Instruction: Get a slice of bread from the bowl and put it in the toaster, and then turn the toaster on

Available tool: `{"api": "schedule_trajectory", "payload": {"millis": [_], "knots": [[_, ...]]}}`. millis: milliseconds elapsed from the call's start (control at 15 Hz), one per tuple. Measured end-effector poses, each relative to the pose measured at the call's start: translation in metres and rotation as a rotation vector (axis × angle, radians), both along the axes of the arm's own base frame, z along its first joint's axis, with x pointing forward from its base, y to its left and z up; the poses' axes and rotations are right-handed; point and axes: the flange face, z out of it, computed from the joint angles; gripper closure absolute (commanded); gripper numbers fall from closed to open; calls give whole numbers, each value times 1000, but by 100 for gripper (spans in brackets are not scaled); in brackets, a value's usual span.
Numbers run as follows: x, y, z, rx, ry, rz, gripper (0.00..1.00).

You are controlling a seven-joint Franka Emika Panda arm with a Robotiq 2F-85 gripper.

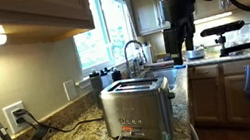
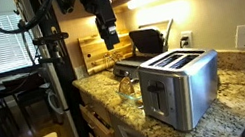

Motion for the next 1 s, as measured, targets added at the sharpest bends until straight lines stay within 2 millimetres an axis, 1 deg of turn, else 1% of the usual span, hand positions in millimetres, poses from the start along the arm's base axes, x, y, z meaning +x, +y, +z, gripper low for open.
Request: {"api": "schedule_trajectory", "payload": {"millis": [733, 867, 1000], "knots": [[0, 0, 0, 1, 0, 1, 0], [1, 1, -4, 4, 10, 3, 0], [2, 5, -13, 13, 31, 9, 0]]}}
